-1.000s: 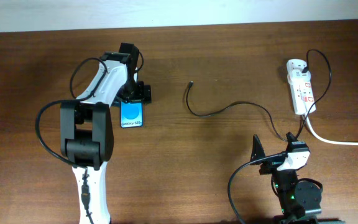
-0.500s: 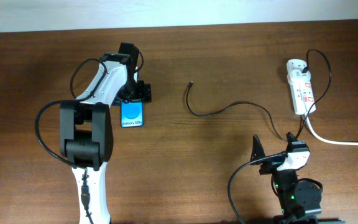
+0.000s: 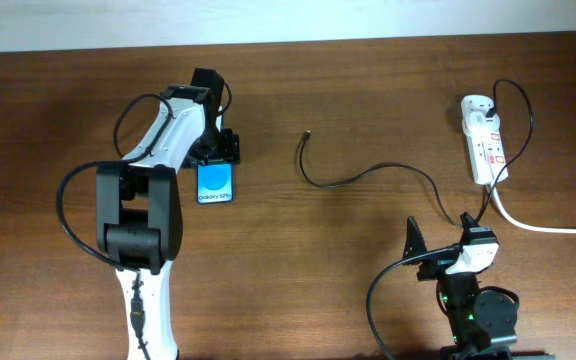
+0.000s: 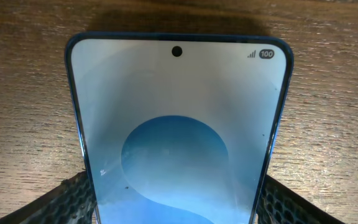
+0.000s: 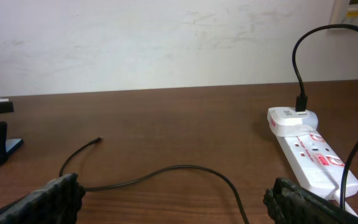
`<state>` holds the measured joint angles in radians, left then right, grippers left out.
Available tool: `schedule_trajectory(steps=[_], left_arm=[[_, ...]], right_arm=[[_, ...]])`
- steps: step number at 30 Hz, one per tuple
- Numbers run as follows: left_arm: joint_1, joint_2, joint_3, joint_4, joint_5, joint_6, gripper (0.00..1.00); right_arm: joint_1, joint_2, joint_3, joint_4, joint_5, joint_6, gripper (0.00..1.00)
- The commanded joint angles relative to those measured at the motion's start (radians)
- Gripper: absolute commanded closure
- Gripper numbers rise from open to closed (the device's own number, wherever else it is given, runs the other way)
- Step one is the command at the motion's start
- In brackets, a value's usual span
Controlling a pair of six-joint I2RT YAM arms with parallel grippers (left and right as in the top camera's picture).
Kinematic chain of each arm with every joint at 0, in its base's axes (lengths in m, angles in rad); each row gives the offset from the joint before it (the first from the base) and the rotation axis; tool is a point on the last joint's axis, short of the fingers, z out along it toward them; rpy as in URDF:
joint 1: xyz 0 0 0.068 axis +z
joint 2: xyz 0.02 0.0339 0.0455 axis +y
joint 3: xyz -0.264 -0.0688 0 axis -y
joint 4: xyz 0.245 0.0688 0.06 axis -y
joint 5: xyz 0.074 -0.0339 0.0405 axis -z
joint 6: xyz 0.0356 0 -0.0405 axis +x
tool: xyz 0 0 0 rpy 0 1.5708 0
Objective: Plug charger to phone and switch on socket
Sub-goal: 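Lower the left gripper and grasp the phone's bottom edge, then lift the phone with the left gripper and tilt it upright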
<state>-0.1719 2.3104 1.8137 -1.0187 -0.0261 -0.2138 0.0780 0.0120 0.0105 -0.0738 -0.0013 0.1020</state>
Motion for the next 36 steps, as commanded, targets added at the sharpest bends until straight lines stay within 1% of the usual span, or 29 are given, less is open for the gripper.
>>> schedule_trajectory(steps=[1,5,9,13,16,19,22,23,27,29,32,36], left_arm=[[-0.001,0.053,-0.04,0.007,-0.015,0.005,0.34],[-0.001,0.053,-0.002,-0.032,-0.015,0.005,0.33],[-0.001,0.053,0.076,-0.093,-0.014,0.002,0.36],[-0.001,0.053,0.202,-0.194,-0.014,-0.033,0.39],[-0.001,0.053,0.286,-0.252,0.023,-0.032,0.41],[-0.001,0.053,0.351,-0.288,0.074,-0.032,0.47],[-0.001,0.053,0.391,-0.311,0.128,-0.033,0.6],[-0.001,0.053,0.399,-0.315,0.147,-0.038,0.68],[-0.001,0.053,0.399,-0.333,0.146,-0.134,0.89],[-0.001,0.053,0.399,-0.334,0.165,-0.155,0.99],[-0.001,0.053,0.399,-0.336,0.208,-0.162,1.0],[-0.001,0.053,0.399,-0.337,0.28,-0.237,1.0]], right_arm=[[-0.008,-0.008,-0.005,-0.005,-0.009,0.003,0.01],[-0.008,-0.008,-0.005,-0.005,-0.009,0.003,0.02],[-0.008,-0.008,-0.005,-0.005,-0.01,0.003,0.02],[-0.008,-0.008,-0.005,-0.005,-0.01,0.003,0.02],[-0.008,-0.008,-0.005,-0.005,-0.009,0.003,0.02],[-0.008,-0.008,-0.005,-0.005,-0.01,0.003,0.02],[-0.008,-0.008,-0.005,-0.005,-0.009,0.003,0.02],[-0.008,-0.008,-0.005,-0.005,-0.009,0.003,0.02],[-0.008,-0.008,-0.005,-0.005,-0.009,0.003,0.02],[-0.008,-0.008,-0.005,-0.005,-0.009,0.003,0.02],[-0.008,-0.008,-0.005,-0.005,-0.009,0.003,0.02],[-0.008,-0.008,-0.005,-0.005,-0.01,0.003,0.02]])
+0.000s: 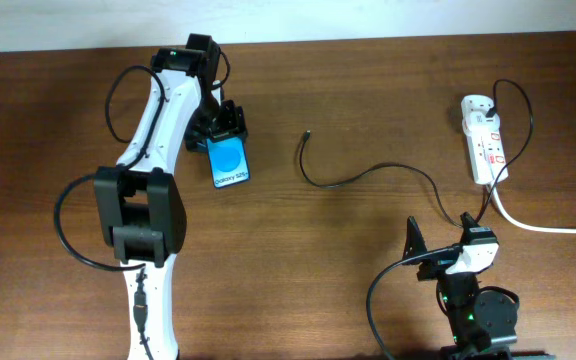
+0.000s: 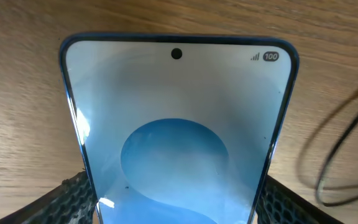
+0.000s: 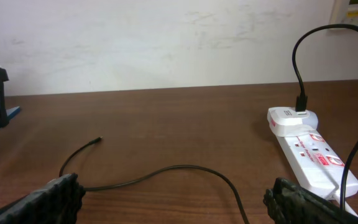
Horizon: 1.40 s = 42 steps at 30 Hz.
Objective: Plug charger to phone and switch on socket
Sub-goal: 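Lift the phone with the left gripper and tilt it upright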
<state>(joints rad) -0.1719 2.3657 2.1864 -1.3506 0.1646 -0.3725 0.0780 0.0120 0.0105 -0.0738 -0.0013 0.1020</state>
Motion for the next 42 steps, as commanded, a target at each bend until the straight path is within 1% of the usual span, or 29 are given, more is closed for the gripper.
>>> schedule_trajectory(steps=[1,6,10,14,20,23,26,32,38,39,42], left_arm=[[-0.001,-0.002,0.027,-0.003,0.119,-0.101,1.0],[-0.001,-0.002,0.027,0.005,0.234,-0.13,1.0],[-0.001,-0.002,0.027,0.005,0.244,-0.21,1.0],[-0.001,-0.002,0.027,0.003,0.262,-0.211,1.0],[-0.001,-0.002,0.027,0.01,0.5,-0.211,1.0],[-0.001,-0.003,0.027,0.01,0.657,-0.221,1.0],[-0.001,-0.002,0.027,0.006,0.754,-0.297,1.0],[-0.001,-0.003,0.027,-0.038,0.909,-0.505,1.0],[-0.001,-0.002,0.027,-0.06,1.093,-0.572,1.0],[-0.001,-0.002,0.027,-0.075,1.121,-0.61,1.0],[-0.001,-0.002,0.027,-0.101,1.15,-0.65,1.0]], right_arm=[[-0.008,-0.008,-0.005,-0.005,-0.01,0.003,0.02],[-0.008,-0.008,-0.005,-0.005,-0.01,0.003,0.02],[-0.008,-0.008,-0.005,-0.005,-0.009,0.003,0.02],[-0.008,-0.008,-0.005,-0.005,-0.009,0.003,0.02],[-0.008,-0.008,-0.005,-0.005,-0.009,0.003,0.02],[-0.008,-0.008,-0.005,-0.005,-0.009,0.003,0.02],[-0.008,-0.008,-0.005,-0.005,-0.009,0.003,0.02],[-0.008,-0.008,-0.005,-0.005,-0.01,0.003,0.02],[-0.008,-0.008,-0.005,-0.005,-0.009,0.003,0.02],[-0.008,-0.008,-0.005,-0.005,-0.009,0.003,0.02],[-0.008,-0.008,-0.005,-0.005,-0.009,0.003,0.02]])
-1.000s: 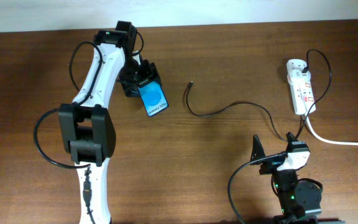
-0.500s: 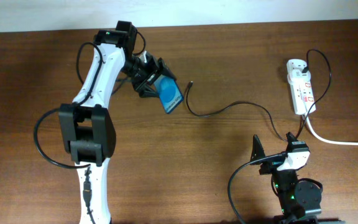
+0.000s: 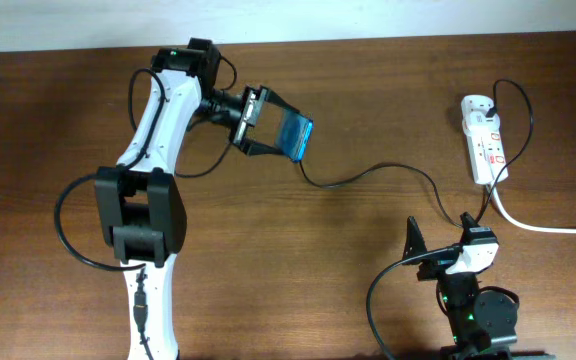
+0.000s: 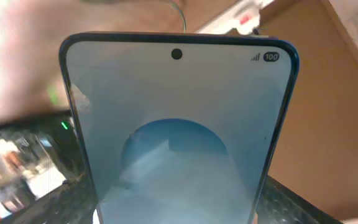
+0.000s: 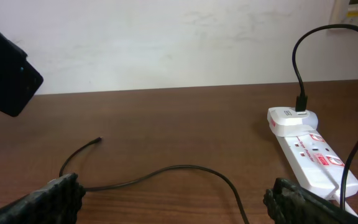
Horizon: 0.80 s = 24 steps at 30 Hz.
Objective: Plug charger to phone and switch on socket
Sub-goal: 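Lift the phone with the left gripper and tilt it upright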
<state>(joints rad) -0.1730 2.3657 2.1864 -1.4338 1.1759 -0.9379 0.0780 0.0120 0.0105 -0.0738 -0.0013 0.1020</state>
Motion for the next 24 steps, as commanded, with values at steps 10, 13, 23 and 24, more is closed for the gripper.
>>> schedule_trajectory(steps=[10,13,23,24], left_arm=[[0.0,-0.002,0.027,-0.023,0.2,-0.087,1.0],[0.0,-0.003,0.027,-0.023,0.176,-0.087,1.0],[0.001,-0.002,0.027,-0.023,-0.357,-0.172,1.0],[0.001,-0.002,0.027,-0.023,-0.414,-0.176,1.0]], right_arm=[[-0.008,-0.008,-0.005,-0.005,-0.009,0.003,0.02],[-0.008,-0.008,-0.005,-0.005,-0.009,0.003,0.02],[-0.008,-0.008,-0.005,-0.005,-0.009,0.003,0.02],[-0.008,-0.008,-0.005,-0.005,-0.009,0.003,0.02]])
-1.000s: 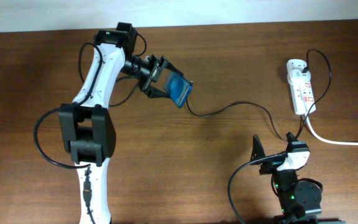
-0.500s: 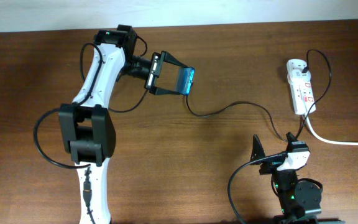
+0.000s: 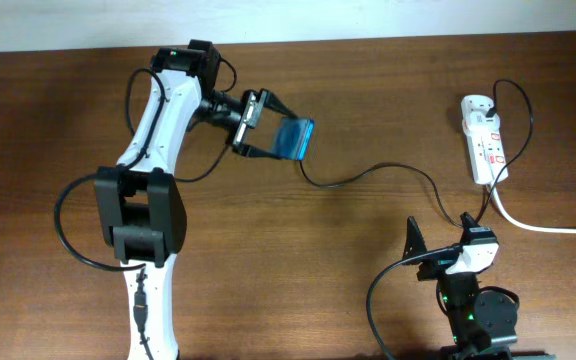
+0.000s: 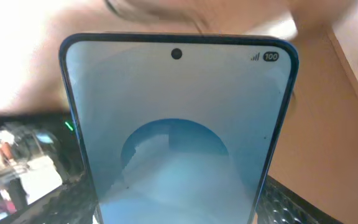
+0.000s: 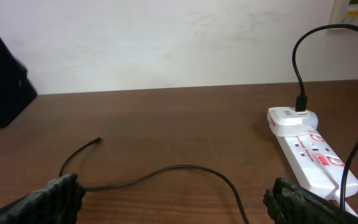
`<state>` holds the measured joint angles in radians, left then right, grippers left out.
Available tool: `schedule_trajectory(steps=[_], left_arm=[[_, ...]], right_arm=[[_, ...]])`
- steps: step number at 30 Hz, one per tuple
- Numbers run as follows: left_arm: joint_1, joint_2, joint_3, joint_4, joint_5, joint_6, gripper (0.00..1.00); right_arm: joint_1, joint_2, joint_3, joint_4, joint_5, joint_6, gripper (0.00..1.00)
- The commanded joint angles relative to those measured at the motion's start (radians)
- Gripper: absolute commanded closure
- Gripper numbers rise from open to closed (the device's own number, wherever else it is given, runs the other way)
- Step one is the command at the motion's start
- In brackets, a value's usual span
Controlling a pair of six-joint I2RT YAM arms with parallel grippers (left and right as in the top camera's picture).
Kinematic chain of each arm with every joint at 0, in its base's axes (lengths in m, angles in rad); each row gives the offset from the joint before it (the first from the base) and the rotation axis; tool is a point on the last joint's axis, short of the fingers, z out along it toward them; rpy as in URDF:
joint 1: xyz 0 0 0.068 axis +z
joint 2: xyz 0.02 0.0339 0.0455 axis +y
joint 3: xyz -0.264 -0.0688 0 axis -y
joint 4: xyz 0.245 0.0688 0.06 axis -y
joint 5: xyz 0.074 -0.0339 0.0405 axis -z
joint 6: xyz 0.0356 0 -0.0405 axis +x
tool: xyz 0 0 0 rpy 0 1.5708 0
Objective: Plug charger to phone and switch on socket
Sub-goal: 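Lift the phone with the left gripper and tilt it upright, then move the right gripper over the black cable's USB-C end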
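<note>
My left gripper (image 3: 258, 125) is shut on the blue phone (image 3: 294, 139), held off the table and tilted on edge, just left of the cable's free plug end (image 3: 309, 132). The phone's screen (image 4: 178, 130) fills the left wrist view. The black charger cable (image 3: 368, 172) snakes across the table to the white power strip (image 3: 485, 140) at the far right, where its other end (image 5: 301, 102) is plugged into an adapter. My right gripper (image 5: 176, 199) rests open near the front edge, nothing between its fingers.
A white mains lead (image 3: 548, 226) runs off the right edge from the power strip. The brown wooden table (image 3: 298, 260) ends at a pale wall (image 5: 166, 37) at the back.
The phone in my left gripper has shifted slightly and tilted a little differently beside the cable's free end. The right arm has not moved.
My left gripper was shut on the phone lying flat at the table's left. Then the phone sat a bit further right and angled. Then it was lifted and turned on edge next to the cable's free end, where it still hangs.
</note>
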<state>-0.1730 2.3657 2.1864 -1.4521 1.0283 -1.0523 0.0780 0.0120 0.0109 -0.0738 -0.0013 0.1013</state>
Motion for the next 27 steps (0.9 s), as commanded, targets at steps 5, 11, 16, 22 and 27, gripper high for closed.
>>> schedule_trajectory(steps=[5,11,16,22,27], left_arm=[[0.006,-0.002,0.027,-0.003,-0.49,-0.062,1.0],[0.009,-0.002,0.027,0.007,-0.613,-0.062,1.0],[0.014,-0.002,0.027,0.007,-0.724,-0.061,1.0],[0.017,-0.002,0.027,-0.002,-0.896,-0.055,1.0],[0.024,-0.003,0.027,0.0,-0.924,-0.05,1.0]], right_arm=[[-0.008,-0.008,-0.005,-0.005,-0.009,0.004,0.02],[-0.008,-0.008,-0.005,-0.004,-0.009,0.004,0.02],[-0.008,-0.008,-0.005,-0.004,-0.009,0.004,0.02],[-0.007,-0.008,-0.005,0.049,-0.055,0.042,0.02],[-0.007,0.014,0.053,0.034,-0.164,0.042,0.02]])
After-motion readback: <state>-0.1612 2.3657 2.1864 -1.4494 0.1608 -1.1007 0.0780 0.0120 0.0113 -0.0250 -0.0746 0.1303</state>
